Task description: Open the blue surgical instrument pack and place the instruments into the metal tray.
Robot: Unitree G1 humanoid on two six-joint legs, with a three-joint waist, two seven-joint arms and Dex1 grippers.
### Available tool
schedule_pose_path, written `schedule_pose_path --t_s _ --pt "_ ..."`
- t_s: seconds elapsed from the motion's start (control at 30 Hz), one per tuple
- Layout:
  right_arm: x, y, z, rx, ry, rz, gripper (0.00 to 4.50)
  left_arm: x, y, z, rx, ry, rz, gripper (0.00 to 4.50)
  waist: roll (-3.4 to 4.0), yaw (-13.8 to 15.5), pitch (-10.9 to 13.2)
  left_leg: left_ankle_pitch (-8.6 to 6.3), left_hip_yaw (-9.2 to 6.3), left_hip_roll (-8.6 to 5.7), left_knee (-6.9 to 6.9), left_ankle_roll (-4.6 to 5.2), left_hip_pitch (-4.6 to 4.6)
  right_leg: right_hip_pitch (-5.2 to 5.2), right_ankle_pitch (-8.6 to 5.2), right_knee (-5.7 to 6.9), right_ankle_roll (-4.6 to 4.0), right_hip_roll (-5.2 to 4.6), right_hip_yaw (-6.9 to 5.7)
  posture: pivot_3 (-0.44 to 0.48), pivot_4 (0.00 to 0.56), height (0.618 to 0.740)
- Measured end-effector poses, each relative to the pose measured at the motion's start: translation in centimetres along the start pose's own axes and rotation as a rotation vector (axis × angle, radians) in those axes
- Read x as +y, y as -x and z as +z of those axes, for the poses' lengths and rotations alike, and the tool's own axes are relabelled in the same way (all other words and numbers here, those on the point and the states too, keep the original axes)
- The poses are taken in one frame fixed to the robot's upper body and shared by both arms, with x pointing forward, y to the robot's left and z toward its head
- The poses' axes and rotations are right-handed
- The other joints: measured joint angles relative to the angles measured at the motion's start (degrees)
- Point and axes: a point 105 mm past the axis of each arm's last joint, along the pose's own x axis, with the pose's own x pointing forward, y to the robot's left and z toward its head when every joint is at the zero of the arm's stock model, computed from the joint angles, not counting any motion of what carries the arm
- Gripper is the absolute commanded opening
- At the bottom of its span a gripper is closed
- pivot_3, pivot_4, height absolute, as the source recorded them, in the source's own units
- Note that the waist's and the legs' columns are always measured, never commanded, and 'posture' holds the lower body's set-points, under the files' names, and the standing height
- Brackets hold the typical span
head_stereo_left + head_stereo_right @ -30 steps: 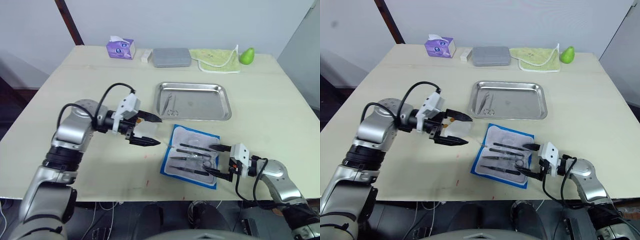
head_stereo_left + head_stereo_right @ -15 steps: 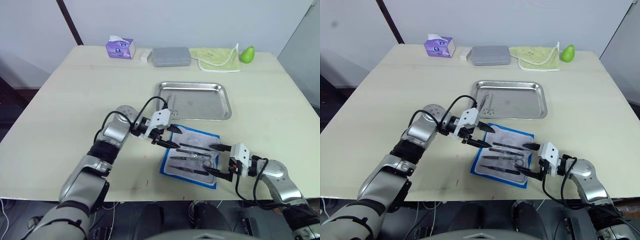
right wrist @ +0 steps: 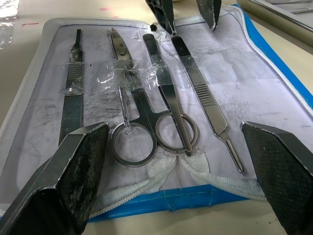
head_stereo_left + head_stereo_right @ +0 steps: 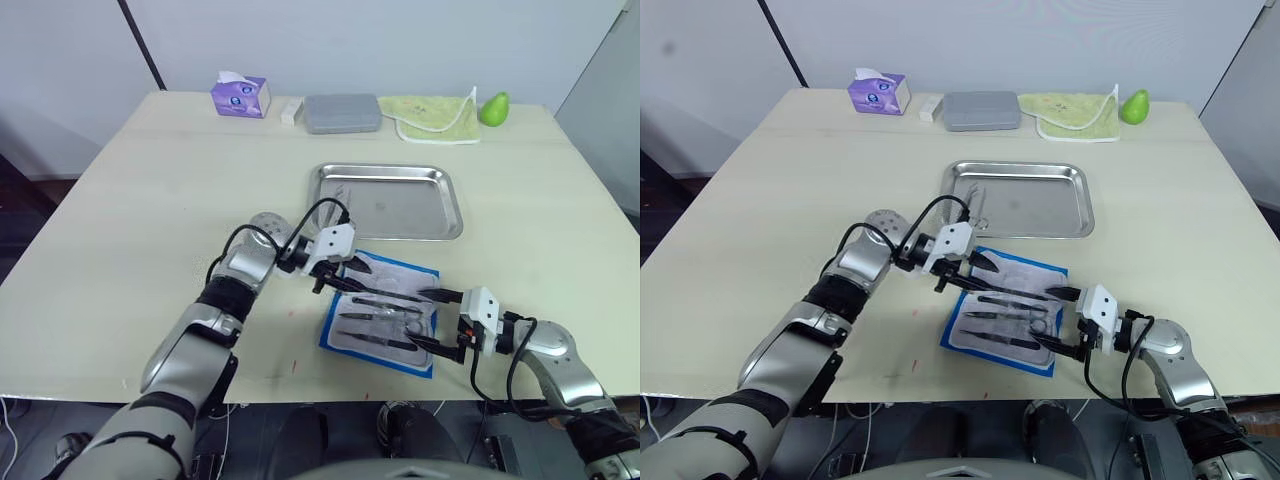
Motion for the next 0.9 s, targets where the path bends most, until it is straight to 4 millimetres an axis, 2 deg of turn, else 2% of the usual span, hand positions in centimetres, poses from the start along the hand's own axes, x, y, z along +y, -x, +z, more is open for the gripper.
schedule_pose_path --t_s 0.2,0.53,0.63,0.73,0.9 --pt "0.0 0.0 0.0 0.001 -0.002 -0.001 4.50 -0.3 -1.2 -0.7 0.034 -0.010 -0.028 1.86 0.00 0.0 0.0 0.00 0.00 0.00 0.00 0.00 -0.01 0.00 0.00 0.00 0.00 0.00 0.00 0.000 0.150 0.736" --pt "0.0 0.0 0.0 0.007 -0.008 -0.010 4.50 -0.3 -1.8 -0.8 0.053 -0.045 -0.036 1.86 -0.01 0.0 0.0 0.00 -0.02 0.00 0.00 0.00 0.00 0.01 0.00 0.00 0.00 0.00 -0.01 0.000 0.150 0.736" --pt "0.0 0.0 0.0 0.008 -0.010 -0.012 4.50 -0.3 -1.9 -0.7 0.060 -0.054 -0.039 1.09 -0.02 0.1 0.0 0.00 -0.02 0.00 0.00 0.00 0.01 0.02 0.00 0.00 0.00 0.00 -0.01 0.000 0.150 0.736" --pt "0.0 0.0 0.0 0.008 -0.010 -0.013 4.50 -0.3 -2.0 -0.7 0.063 -0.056 -0.049 0.02 -0.01 0.1 -0.1 0.00 -0.02 0.00 0.00 0.00 0.02 0.02 0.00 0.00 0.00 0.00 -0.01 0.000 0.150 0.736" --pt "0.0 0.0 -0.1 0.009 -0.012 -0.014 4.50 -0.2 -2.0 -0.6 0.081 -0.068 -0.057 0.02 -0.01 0.1 -0.1 0.00 -0.02 0.00 0.00 0.00 0.03 0.03 0.00 0.00 0.00 0.00 -0.01 0.000 0.150 0.736"
